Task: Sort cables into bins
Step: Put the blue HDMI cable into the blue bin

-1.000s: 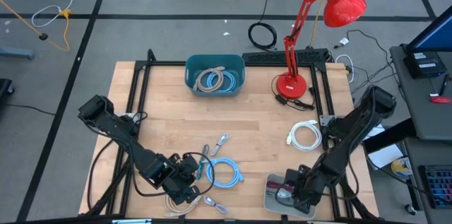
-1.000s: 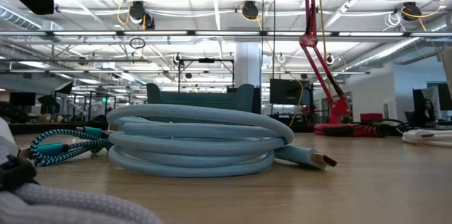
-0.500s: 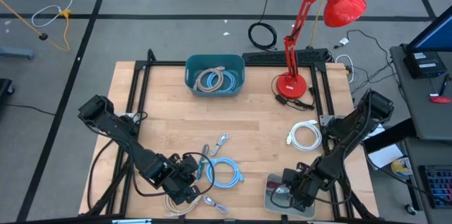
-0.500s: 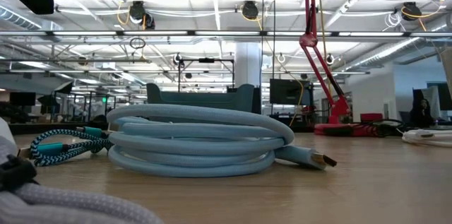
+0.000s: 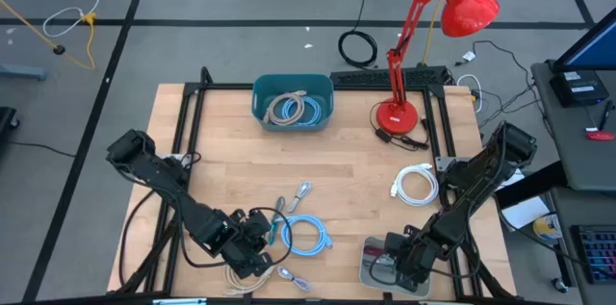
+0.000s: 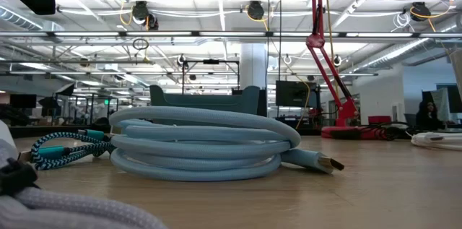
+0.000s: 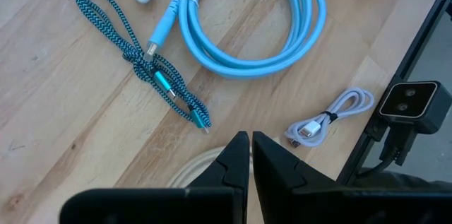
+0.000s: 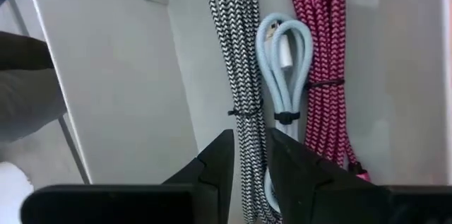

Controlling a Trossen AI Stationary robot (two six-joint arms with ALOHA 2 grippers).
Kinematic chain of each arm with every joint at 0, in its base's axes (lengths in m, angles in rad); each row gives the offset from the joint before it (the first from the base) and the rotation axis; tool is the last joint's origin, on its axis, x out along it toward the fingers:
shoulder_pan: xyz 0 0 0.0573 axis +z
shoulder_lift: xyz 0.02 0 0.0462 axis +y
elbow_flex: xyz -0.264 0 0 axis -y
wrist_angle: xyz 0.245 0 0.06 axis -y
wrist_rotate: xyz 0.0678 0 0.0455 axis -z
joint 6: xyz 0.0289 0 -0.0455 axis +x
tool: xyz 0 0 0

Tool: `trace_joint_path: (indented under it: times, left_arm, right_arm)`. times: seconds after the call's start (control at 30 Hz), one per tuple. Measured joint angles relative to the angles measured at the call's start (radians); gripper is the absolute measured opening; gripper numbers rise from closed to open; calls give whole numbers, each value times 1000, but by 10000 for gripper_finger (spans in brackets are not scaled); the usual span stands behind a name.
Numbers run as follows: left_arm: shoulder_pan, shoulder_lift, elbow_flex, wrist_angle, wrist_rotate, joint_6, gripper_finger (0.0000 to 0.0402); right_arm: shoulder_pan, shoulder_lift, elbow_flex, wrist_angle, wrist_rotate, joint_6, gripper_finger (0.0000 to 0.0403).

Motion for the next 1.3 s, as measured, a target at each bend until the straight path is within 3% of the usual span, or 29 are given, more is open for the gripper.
trace_joint_path:
  times: [0.2, 0.5, 0.67, 1.0, 1.3]
  left_arm:
    - [0, 0, 0, 0, -6, 6, 21]
    - [2, 0, 0, 6, -31, 6, 21]
    - [2, 0, 0, 9, -44, -1, 21]
    - [17, 0, 0, 44, -54, -5, 21]
    - [19, 0, 0, 81, -52, 20, 21]
  right_arm:
    - [-21, -59, 0, 3, 18, 18, 73]
    - [-79, -233, 0, 59, 267, -40, 79]
    - [-130, -301, 0, 113, 345, -133, 80]
    - [-287, -289, 1, 280, 341, -345, 91]
    - [-475, -116, 13, 345, 124, -449, 193]
